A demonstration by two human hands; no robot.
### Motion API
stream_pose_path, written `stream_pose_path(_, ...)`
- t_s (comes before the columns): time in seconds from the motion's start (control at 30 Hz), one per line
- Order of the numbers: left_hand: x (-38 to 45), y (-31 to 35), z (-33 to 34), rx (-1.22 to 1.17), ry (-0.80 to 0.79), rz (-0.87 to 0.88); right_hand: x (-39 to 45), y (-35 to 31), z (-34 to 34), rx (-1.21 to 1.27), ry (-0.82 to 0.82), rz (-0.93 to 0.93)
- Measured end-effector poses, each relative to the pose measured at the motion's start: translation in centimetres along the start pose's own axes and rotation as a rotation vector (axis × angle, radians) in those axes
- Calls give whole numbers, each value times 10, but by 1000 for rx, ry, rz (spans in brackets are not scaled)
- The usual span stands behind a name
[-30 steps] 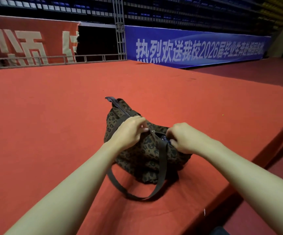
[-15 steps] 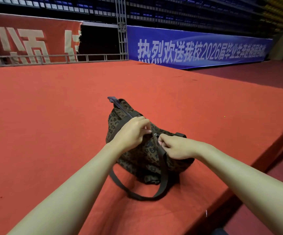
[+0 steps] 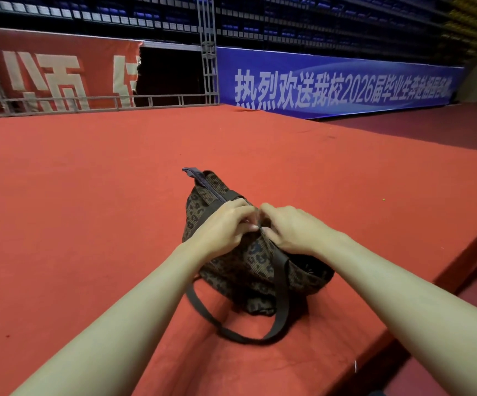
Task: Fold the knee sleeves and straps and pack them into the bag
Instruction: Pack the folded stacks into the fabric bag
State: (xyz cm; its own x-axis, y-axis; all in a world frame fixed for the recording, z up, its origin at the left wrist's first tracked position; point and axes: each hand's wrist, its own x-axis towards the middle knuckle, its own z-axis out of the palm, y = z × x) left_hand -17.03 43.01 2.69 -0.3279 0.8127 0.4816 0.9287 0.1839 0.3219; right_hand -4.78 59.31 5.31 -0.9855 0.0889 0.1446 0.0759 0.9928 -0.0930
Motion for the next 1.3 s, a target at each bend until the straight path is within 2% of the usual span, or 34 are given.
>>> stream_pose_path(0.13, -4, -7, 4, -28, 14, -24, 25, 4, -12, 17, -206, -41)
stream_pose_path(0.3, -5, -9, 8, -60, 7, -57, 39, 13, -16, 271, -358, 62)
stream_pose_path(0.43, -6, -12, 5, -47, -170, -143, 40, 14, -12, 203, -421, 65)
stream_pose_path(0.57, -5, -21, 13, 20, -237, -172, 38, 0, -12, 14, -401, -51)
stream_pose_path(0.67, -3, -29, 21, 20, -283, -294, 36, -1, -14, 50, -398, -13)
stream_pose_path(0.8, -3, -31, 26, 63, -276, -252, 27, 6, -21, 159, -420, 65)
stream_pose_path(0.97, 0, -25, 27, 222, -221, -119, 23, 18, -21, 252, -310, 91)
stream_pose_path(1.1, -3, -18, 25, 197, -141, -133, 21, 10, -22, 234, -331, 121)
stream_pose_path(1.2, -2, -10, 17, 231, -104, -129, 17, 4, -24, 245, -289, 215)
stream_pose_path(1.3, 3, -8, 8, 348, -22, -176, 10, 5, -28, 476, -258, 345)
